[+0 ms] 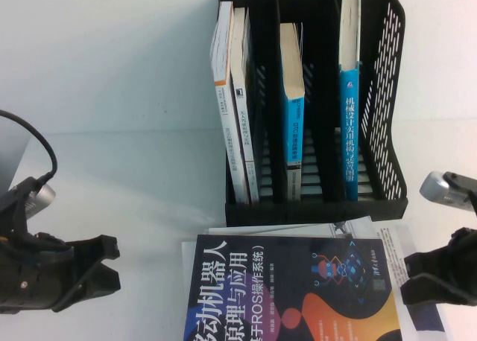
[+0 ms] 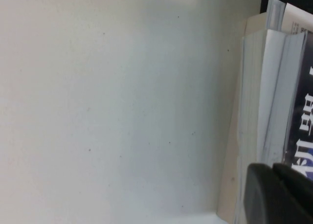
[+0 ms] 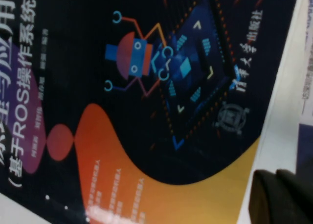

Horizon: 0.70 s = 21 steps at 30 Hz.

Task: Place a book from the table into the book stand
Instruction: Push book with right arm

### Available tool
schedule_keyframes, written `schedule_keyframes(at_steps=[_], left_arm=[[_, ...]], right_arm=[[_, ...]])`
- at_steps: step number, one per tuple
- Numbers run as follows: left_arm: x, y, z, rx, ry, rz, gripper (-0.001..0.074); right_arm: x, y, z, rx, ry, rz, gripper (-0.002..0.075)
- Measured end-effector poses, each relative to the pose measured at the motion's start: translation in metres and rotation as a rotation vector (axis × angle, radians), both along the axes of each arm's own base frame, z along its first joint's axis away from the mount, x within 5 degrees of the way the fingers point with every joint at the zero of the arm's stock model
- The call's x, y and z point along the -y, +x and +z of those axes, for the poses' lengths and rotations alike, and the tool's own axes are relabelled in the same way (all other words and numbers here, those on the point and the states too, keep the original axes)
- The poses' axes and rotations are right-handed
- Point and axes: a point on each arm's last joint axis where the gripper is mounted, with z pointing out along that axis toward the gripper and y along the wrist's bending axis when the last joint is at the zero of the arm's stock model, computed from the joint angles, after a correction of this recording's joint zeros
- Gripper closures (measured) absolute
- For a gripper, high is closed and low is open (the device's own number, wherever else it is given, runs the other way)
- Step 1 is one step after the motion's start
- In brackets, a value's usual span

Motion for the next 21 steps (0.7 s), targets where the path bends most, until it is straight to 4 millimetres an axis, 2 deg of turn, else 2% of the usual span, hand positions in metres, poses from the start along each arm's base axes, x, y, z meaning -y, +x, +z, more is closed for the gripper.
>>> schedule_keyframes(at_steps=[9,21], left_arm=[[0.004,0.000,0.001,-0.002,-0.040,-0.020,0.0738],[0.005,-0.001,0.001,-0.011,-0.057,-0.031,0.0738]], right_arm=[[-0.005,0.011,-0.029,-0.096,0.015,-0.019,0.0729],[-0.014,0.018,-0.030,-0.082,0.138,-0.045,0.0729]])
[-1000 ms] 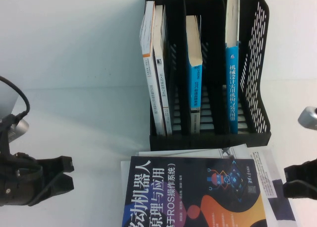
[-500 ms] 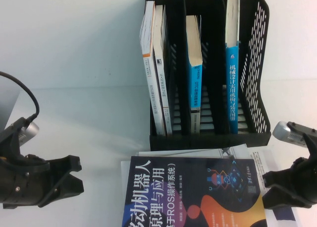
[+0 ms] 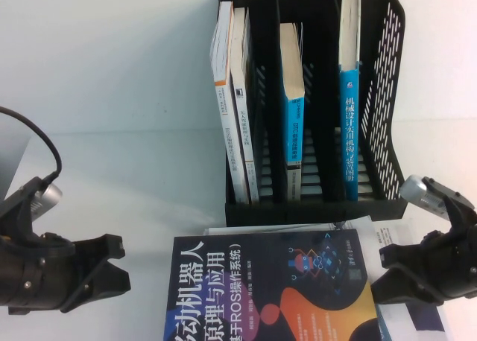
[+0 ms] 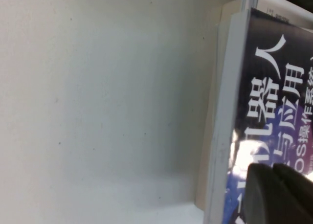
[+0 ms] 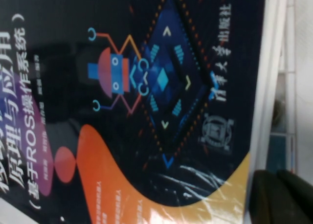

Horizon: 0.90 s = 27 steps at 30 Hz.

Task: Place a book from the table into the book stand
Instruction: Push book with right arm

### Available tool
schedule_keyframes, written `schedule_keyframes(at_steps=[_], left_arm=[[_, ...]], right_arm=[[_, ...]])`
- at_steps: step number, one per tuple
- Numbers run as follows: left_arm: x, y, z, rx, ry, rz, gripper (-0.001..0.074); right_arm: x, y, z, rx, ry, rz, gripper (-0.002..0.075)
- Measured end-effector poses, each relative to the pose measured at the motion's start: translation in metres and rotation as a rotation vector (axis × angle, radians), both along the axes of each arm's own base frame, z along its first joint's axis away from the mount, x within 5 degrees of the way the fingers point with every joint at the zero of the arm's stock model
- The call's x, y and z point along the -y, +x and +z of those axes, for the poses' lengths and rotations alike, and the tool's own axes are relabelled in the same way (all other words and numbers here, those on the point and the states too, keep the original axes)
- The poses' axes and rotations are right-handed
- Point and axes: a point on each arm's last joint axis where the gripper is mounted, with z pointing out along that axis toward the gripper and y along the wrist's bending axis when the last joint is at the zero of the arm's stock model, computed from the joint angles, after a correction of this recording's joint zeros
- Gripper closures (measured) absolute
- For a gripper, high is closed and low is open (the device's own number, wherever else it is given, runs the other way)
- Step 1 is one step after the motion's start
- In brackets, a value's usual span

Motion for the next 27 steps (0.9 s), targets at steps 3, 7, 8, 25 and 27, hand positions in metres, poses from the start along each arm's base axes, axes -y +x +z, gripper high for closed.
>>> schedule_keyframes(at_steps=[3,7,8,25,27], left_arm=[[0.001,0.000,0.001,0.005,-0.014,0.000,0.0738],[0.002,0.001,0.002,0.016,-0.036,-0.002,0.0738],[0.003,0.001,0.002,0.020,-0.034,-0.007,0.0738],[0.000,0.005,-0.001,0.067,0.022,-0.046,0.0547],[0.000,0.006,-0.003,0.060,0.027,-0.052,0.0474]], right_arm=[[-0.005,-0.002,0.000,0.011,-0.001,0.024,0.0729],[-0.019,-0.008,0.000,0.019,-0.002,0.077,0.0729],[-0.022,-0.009,0.000,0.022,-0.002,0.085,0.0729],[-0.028,-0.010,0.000,0.056,-0.016,0.106,0.0729],[-0.029,-0.011,0.000,0.050,-0.012,0.117,0.0729]])
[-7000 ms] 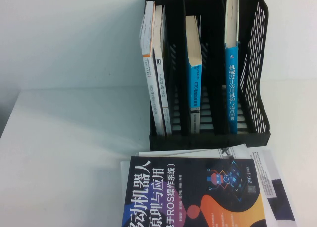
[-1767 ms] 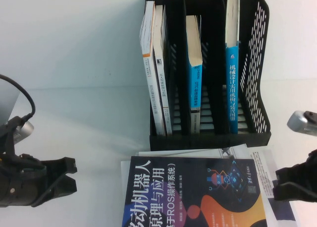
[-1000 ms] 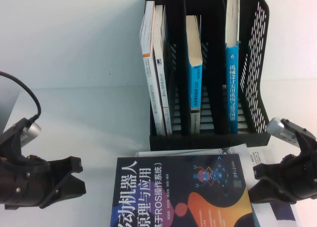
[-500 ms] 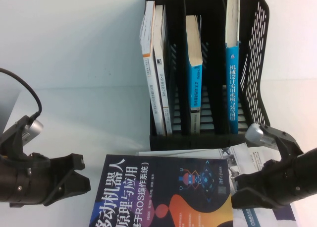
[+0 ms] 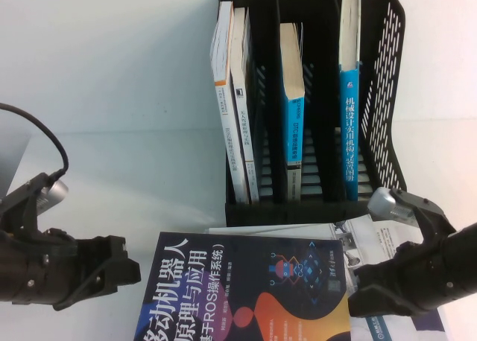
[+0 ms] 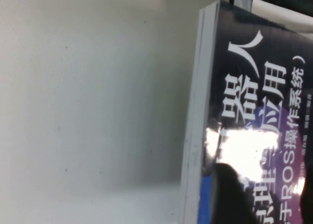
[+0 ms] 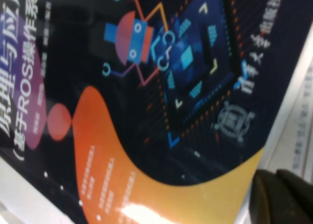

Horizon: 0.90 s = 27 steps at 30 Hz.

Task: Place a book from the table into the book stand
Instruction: Push book with right arm, then pick up the book with your left arm

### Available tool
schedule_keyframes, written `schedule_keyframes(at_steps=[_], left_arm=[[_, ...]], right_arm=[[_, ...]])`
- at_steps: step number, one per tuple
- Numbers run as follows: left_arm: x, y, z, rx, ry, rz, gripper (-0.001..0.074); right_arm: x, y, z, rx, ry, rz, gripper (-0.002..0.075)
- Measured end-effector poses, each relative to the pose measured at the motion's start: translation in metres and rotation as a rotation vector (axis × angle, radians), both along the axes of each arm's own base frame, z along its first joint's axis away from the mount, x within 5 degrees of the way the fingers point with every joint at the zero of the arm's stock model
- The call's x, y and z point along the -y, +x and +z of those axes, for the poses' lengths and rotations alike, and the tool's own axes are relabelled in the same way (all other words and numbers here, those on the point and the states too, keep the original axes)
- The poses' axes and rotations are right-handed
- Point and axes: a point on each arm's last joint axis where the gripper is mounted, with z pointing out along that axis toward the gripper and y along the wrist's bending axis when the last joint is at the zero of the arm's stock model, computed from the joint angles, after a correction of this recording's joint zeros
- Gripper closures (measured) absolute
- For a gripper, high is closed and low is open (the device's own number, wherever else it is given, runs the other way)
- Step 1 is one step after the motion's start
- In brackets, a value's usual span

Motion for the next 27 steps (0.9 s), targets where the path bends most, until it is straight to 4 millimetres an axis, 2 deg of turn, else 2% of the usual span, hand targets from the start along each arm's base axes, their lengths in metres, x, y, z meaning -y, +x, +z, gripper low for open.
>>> schedule_keyframes(at_steps=[3,7,19,27], left_arm=[[0.000,0.002,-0.005,-0.015,0.007,-0.009,0.0395],[0.000,0.006,-0.015,-0.048,0.028,-0.043,0.0364],[0.001,0.017,-0.046,-0.139,0.068,-0.123,0.0358],[0.011,0.027,-0.061,-0.161,-0.059,-0.143,0.0358]], right_arm=[[0.000,-0.002,0.000,-0.009,-0.001,0.025,0.0729],[-0.001,-0.005,0.000,-0.032,0.010,0.051,0.0729],[-0.002,-0.013,0.001,-0.083,0.016,0.121,0.0729],[-0.001,-0.014,0.001,-0.089,0.014,0.133,0.0729]])
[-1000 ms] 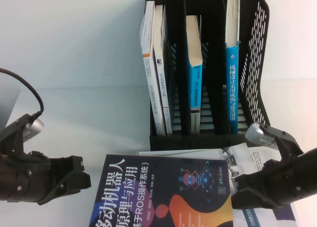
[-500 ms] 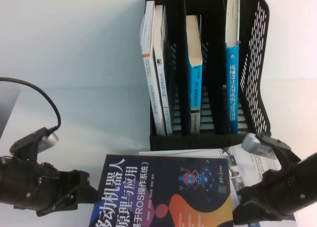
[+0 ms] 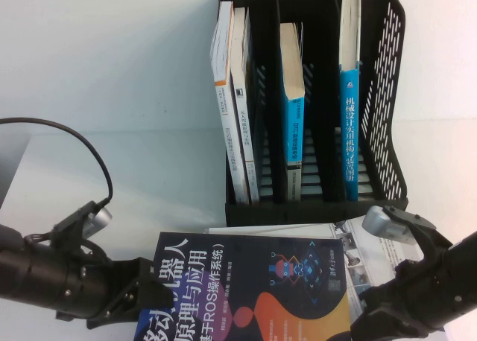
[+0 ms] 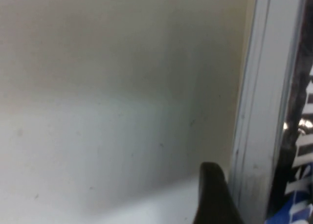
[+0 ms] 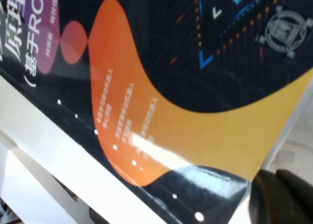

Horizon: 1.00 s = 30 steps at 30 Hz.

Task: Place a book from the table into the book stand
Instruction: Pick up the book with your left arm

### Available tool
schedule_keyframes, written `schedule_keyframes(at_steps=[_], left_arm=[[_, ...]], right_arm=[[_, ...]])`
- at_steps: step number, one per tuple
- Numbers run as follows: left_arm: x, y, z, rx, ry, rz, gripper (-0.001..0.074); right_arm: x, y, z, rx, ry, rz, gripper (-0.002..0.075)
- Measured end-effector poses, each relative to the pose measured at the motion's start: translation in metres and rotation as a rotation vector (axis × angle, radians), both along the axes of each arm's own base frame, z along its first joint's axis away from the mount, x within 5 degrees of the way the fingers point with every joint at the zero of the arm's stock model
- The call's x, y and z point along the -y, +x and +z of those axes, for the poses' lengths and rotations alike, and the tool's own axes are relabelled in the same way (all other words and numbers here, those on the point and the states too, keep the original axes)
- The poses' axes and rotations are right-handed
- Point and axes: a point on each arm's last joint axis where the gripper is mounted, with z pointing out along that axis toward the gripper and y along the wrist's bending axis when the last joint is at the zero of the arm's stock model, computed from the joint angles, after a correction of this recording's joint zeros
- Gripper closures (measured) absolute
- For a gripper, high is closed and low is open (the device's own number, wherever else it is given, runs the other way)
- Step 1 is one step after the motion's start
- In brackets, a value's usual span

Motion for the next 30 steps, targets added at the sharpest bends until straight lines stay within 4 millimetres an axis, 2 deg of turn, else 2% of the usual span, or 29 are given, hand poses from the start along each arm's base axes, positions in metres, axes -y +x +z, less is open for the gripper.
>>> schedule_keyframes(at_steps=[9,14,17,19,22,27,30], left_arm=[[0.010,0.010,-0.029,-0.092,-0.157,-0.026,0.0349],[0.014,0.014,-0.037,-0.107,-0.242,-0.024,0.0342],[0.010,0.016,-0.039,-0.110,-0.254,-0.016,0.0342],[0.003,0.017,-0.040,-0.118,-0.264,-0.003,0.0343],[-0.021,0.019,-0.040,-0.126,-0.280,0.049,0.0344],[-0.080,0.020,-0.037,-0.104,-0.364,0.233,0.0349],[-0.094,0.020,-0.031,-0.070,-0.442,0.283,0.0323]], right_arm=[[0.001,-0.001,0.000,-0.004,-0.007,0.017,0.0729],[0.002,-0.002,-0.001,-0.002,-0.019,0.031,0.0729],[0.001,-0.002,-0.001,-0.003,-0.018,0.032,0.0729],[0.001,-0.002,-0.001,-0.002,-0.018,0.032,0.0729],[0.001,-0.002,-0.001,-0.003,-0.017,0.033,0.0729],[0.001,-0.002,-0.001,-0.006,-0.016,0.033,0.0729],[0.001,-0.002,0.000,-0.010,-0.015,0.034,0.0729]])
